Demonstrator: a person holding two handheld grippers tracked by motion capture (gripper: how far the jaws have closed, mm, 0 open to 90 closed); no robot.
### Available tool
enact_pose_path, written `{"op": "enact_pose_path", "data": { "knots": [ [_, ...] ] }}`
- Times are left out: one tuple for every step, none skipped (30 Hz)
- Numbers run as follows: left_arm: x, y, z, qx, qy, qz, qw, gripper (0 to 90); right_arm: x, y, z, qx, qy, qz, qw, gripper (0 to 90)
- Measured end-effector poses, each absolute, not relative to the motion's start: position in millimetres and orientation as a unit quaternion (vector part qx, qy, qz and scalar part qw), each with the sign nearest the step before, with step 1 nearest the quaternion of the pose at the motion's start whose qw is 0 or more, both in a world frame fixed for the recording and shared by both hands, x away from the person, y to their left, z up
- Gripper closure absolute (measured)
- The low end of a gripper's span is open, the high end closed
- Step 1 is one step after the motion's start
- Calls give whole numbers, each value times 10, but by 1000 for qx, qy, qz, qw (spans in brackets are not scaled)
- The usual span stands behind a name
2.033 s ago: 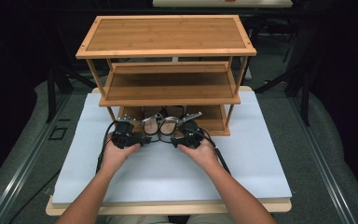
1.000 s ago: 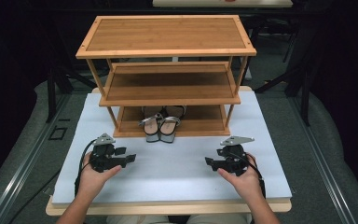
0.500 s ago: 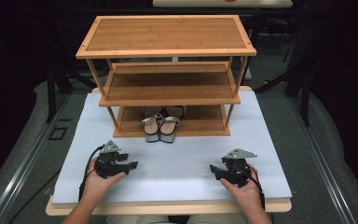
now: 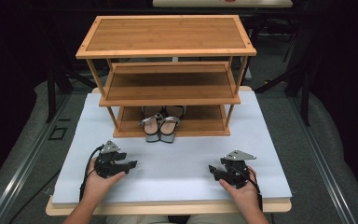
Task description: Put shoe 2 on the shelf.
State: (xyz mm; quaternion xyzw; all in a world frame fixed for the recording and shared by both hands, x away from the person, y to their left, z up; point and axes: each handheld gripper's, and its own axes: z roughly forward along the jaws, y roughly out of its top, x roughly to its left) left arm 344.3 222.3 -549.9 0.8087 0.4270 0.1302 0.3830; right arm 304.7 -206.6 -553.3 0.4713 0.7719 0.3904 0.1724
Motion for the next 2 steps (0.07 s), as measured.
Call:
{"op": "enact_pose_path", "data": {
  "knots": [
    [3448, 2229, -5500, 807, 430, 129, 383, 373, 3057, -2063, -5543, 472, 771, 391, 173, 396],
    [3456, 2241, -5500, 808, 428, 132, 383, 366, 3063, -2065, -5549, 474, 771, 389, 172, 392]
  ]
}}
